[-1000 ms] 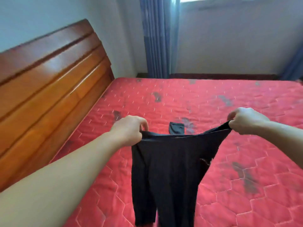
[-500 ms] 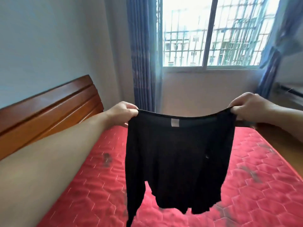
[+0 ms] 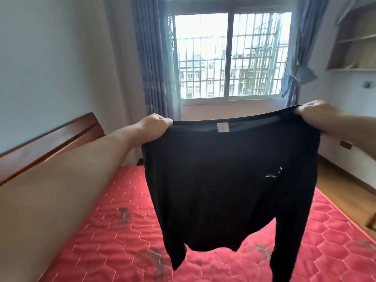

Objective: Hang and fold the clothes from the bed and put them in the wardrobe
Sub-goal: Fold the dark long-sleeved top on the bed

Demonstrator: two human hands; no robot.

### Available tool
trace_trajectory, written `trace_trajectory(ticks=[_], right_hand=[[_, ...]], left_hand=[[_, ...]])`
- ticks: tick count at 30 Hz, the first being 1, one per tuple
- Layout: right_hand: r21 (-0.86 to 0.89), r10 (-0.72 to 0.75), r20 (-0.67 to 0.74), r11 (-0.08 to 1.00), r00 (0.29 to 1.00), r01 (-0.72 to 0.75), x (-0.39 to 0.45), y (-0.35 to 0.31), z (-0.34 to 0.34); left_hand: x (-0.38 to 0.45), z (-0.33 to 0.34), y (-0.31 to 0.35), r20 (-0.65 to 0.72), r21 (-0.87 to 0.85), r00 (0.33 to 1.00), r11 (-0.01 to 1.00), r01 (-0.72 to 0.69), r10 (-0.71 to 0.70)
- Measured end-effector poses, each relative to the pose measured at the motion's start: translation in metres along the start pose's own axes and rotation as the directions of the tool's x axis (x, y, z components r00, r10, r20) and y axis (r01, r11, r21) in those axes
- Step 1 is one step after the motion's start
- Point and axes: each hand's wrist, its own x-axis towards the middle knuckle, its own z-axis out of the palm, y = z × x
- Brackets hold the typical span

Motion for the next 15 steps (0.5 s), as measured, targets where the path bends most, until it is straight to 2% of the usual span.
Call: trace_trajectory(ticks=[2, 5, 7, 9, 11, 12, 13, 15], right_hand=[[-0.064, 0.026, 0.04, 0.998, 0.999, -0.023, -0.004, 0.003, -0.007], [-0.258, 0.114, 0.219, 0.965, 0.969, -0.055, -0.006, 0.011, -0.015], [-0.382, 0.213, 0.357, 0.922, 0.91, -0.066, 0.0, 0.025, -0.011], [-0.471, 0.349, 0.478, 0.876, 0.806, -0.1, 0.01, 0.047, -0.001], [-0.531, 0.453, 0.557, 0.839, 0.696, -0.122, 0.023, 0.073, 0.015], [-0.557, 0.479, 0.569, 0.823, 0.668, -0.116, 0.032, 0.087, 0.025], [-0.583, 0.49, 0.563, 0.806, 0.665, -0.1, 0.043, 0.102, 0.037], [-0.628, 0.482, 0.518, 0.775, 0.707, -0.068, 0.067, 0.126, 0.065]], left_hand=[[0.001, -0.003, 0.006, 0.111, 0.117, 0.993, 0.993, 0.03, -0.043], [0.005, 0.003, 0.007, 0.277, 0.235, 0.951, 0.969, 0.075, -0.141], [0.012, 0.014, 0.002, 0.407, 0.281, 0.889, 0.955, 0.095, -0.208], [0.023, 0.032, -0.007, 0.483, 0.284, 0.838, 0.951, 0.126, -0.255], [0.037, 0.058, -0.018, 0.505, 0.281, 0.82, 0.95, 0.138, -0.268], [0.046, 0.073, -0.023, 0.489, 0.303, 0.831, 0.945, 0.121, -0.263], [0.055, 0.089, -0.028, 0.46, 0.34, 0.85, 0.935, 0.096, -0.255], [0.079, 0.12, -0.04, 0.382, 0.43, 0.899, 0.902, 0.031, -0.214]])
